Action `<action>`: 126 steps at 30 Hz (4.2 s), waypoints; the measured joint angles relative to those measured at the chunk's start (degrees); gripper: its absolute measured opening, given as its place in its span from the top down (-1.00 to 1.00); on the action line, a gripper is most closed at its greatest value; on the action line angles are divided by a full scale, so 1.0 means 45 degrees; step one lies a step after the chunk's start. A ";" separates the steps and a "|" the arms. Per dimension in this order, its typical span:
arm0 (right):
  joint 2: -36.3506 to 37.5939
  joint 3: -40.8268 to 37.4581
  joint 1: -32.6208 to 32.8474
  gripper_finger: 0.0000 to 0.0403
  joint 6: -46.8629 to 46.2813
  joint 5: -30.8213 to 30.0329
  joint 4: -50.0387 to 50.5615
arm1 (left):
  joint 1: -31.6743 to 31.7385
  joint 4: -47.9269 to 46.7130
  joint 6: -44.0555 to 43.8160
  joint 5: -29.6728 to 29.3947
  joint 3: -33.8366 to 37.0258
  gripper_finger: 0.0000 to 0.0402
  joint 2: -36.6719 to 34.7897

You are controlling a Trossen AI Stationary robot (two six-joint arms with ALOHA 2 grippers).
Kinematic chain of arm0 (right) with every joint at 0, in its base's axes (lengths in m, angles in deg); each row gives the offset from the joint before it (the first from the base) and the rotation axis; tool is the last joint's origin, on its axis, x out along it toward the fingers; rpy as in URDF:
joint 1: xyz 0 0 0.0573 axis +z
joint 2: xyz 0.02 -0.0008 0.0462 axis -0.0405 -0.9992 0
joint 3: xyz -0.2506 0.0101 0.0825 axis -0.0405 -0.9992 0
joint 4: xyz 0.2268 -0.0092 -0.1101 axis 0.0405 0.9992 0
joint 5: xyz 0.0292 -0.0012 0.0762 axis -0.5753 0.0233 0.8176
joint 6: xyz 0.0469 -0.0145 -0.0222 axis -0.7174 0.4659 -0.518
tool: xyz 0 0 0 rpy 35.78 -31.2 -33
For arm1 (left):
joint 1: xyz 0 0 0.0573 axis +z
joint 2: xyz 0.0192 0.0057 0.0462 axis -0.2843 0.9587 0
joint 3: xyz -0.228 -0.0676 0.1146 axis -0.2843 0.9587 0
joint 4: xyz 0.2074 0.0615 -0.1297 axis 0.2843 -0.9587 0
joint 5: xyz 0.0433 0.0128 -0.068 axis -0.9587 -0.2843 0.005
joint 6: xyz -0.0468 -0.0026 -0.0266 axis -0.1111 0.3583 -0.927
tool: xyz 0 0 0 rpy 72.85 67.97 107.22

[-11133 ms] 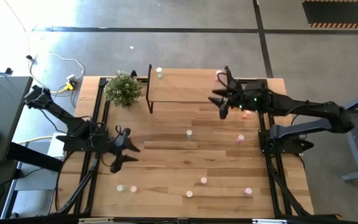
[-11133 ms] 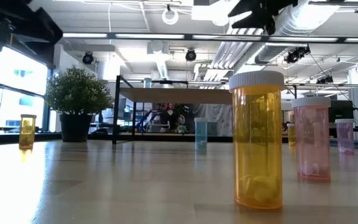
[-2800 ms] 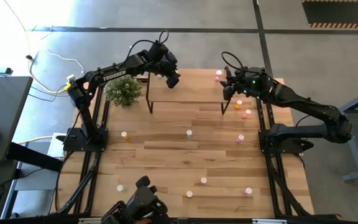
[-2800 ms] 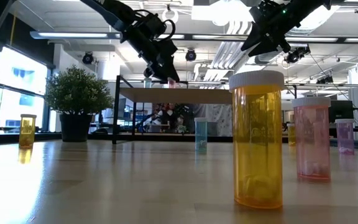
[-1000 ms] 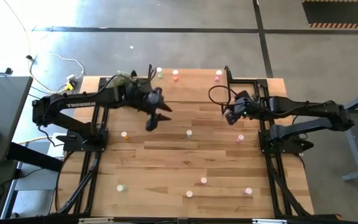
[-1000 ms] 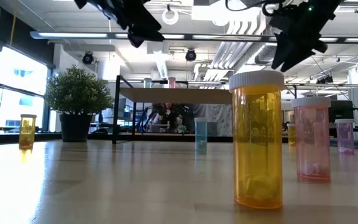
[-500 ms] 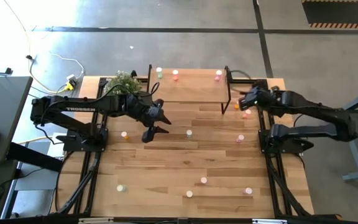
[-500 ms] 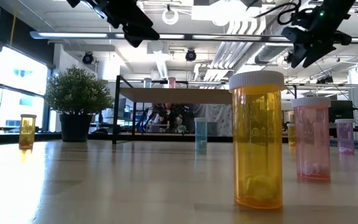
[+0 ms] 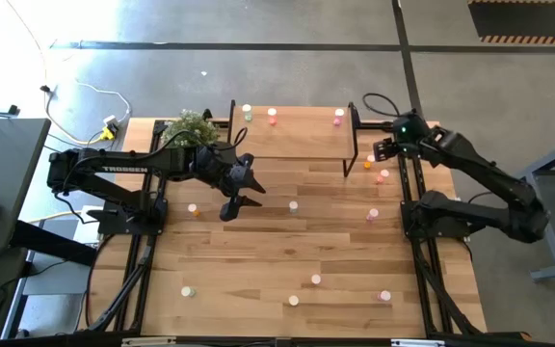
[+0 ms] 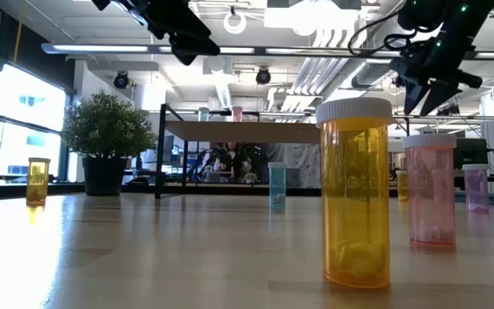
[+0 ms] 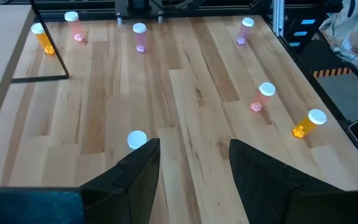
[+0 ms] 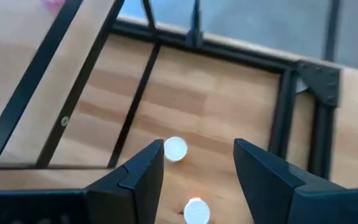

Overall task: Pick and place medicine bottles onto shelf by color
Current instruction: Put the top right orange pill bottle on the shelf

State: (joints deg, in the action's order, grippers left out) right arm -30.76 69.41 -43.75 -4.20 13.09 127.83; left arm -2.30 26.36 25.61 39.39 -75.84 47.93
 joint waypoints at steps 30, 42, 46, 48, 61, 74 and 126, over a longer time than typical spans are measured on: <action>-0.4386 -0.0044 -0.1758 0.08 0.8603 0.3922 0.0043 | -0.0005 0.0479 -0.0338 0.0000 -0.0015 0.08 0.0005; -0.5026 -0.0044 -0.1758 0.02 0.9235 0.3774 -0.0121 | -0.0005 0.0618 -0.0350 0.0000 -0.0015 0.08 0.0005; -0.5030 -0.0044 -0.1758 0.02 0.9971 0.3700 -0.0092 | -0.0005 0.0661 -0.0607 0.0000 -0.0015 0.08 0.0005; -0.4990 -0.0044 -0.1831 0.02 1.0150 0.3644 -0.0111 | -0.0001 0.0674 -0.0729 -0.0001 -0.0015 0.08 0.0005; -0.4171 -0.0044 -0.3611 0.02 0.7614 0.4861 -0.1209 | -0.0005 0.0840 -0.1010 -0.0031 -0.0015 0.08 0.0010; -0.4176 -0.0044 -0.3400 0.02 0.2998 0.4576 -0.0980 | 0.0000 0.0816 -0.0796 -0.0044 -0.0015 0.08 0.0010; -0.7200 -0.0034 -0.1509 0.02 -0.2280 0.3132 -0.1457 | 0.0000 0.0510 0.0097 -0.0044 -0.0015 0.08 0.0010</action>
State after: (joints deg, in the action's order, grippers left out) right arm -63.16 69.26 -50.54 -14.46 27.18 121.27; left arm -2.30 28.66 26.05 39.20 -75.91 47.97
